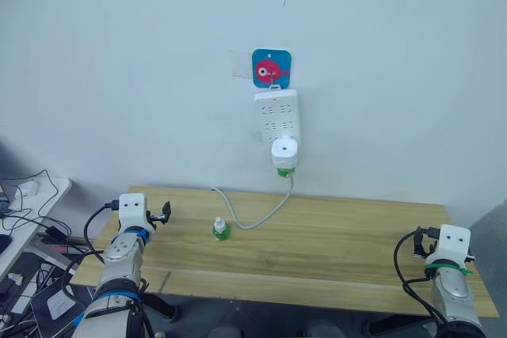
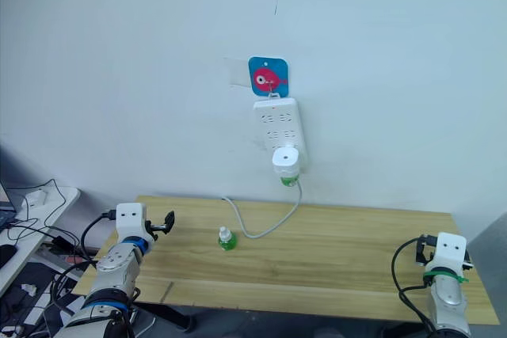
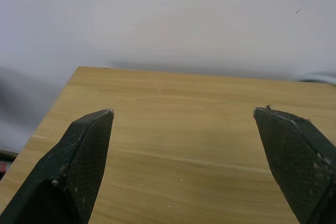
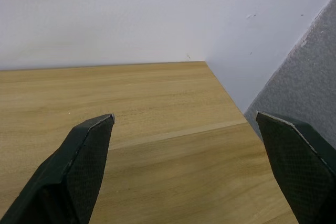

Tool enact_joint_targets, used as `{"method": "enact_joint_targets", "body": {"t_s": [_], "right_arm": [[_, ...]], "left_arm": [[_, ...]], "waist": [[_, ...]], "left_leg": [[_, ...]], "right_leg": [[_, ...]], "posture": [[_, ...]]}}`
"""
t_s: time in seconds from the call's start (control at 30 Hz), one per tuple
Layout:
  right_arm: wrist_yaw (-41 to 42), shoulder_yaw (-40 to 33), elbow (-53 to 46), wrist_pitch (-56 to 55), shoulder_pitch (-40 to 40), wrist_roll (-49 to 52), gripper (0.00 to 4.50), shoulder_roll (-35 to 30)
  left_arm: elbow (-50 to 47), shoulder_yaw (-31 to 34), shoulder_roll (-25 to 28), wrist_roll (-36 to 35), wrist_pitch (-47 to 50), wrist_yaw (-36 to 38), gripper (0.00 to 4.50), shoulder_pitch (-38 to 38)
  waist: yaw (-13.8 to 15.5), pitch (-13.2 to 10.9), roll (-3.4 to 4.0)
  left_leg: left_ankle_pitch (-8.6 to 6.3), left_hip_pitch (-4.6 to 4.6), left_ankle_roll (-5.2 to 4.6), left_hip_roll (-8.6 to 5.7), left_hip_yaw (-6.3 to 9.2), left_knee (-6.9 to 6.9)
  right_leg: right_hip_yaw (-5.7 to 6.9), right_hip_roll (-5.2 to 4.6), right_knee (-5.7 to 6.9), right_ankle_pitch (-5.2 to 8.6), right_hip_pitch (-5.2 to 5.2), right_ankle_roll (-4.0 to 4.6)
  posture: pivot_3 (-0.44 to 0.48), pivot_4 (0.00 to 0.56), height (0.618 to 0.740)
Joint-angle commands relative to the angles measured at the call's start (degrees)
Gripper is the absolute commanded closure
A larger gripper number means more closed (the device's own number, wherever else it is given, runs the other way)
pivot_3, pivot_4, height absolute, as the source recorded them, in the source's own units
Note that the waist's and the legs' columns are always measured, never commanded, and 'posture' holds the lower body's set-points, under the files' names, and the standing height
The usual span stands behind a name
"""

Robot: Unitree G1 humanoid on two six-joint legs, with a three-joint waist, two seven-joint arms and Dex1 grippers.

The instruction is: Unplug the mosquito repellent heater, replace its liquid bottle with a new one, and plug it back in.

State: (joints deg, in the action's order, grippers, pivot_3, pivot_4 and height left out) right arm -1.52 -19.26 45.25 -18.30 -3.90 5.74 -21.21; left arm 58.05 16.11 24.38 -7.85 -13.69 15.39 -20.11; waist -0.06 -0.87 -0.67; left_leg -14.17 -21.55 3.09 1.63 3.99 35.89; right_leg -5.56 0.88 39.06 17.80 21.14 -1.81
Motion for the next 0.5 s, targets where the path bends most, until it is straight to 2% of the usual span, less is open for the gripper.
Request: {"method": "enact_joint_targets", "body": {"t_s": [0.03,0.37,0.5], "right_arm": [[-0.7,-1.3,-1.3,-1.6,-1.0,0.8,0.00,-0.3],[0.9,-1.6,-4.1,-0.7,0.3,2.5,0.00,1.6],[3.5,-1.5,-7.6,0.5,2.0,4.1,0.00,2.7]], "left_arm": [[-0.6,0.4,1.3,-0.4,0.3,0.5,0.04,-0.8],[-2.8,0.9,1.2,-1.3,0.1,2.3,0.04,-0.2],[-6.8,1.3,1.1,-3.5,0.9,6.1,0.04,0.9]], "waist": [[0.0,0.0,0.00],[-0.1,-0.1,0.02],[-0.1,-0.2,0.06]], "left_leg": [[0.00,0.00,0.00,0.00,0.00,0.00],[0.00,0.00,0.00,0.00,0.00,0.00],[0.00,0.00,0.00,0.02,0.01,0.00]], "right_leg": [[0.00,0.00,0.00,0.00,0.00,0.00],[0.00,0.00,0.00,0.00,0.00,0.00],[0.01,0.01,0.00,0.01,0.00,0.00]], "posture": [[0.108,0.033,0.740],[0.093,0.050,0.740],[0.097,0.056,0.740]]}}
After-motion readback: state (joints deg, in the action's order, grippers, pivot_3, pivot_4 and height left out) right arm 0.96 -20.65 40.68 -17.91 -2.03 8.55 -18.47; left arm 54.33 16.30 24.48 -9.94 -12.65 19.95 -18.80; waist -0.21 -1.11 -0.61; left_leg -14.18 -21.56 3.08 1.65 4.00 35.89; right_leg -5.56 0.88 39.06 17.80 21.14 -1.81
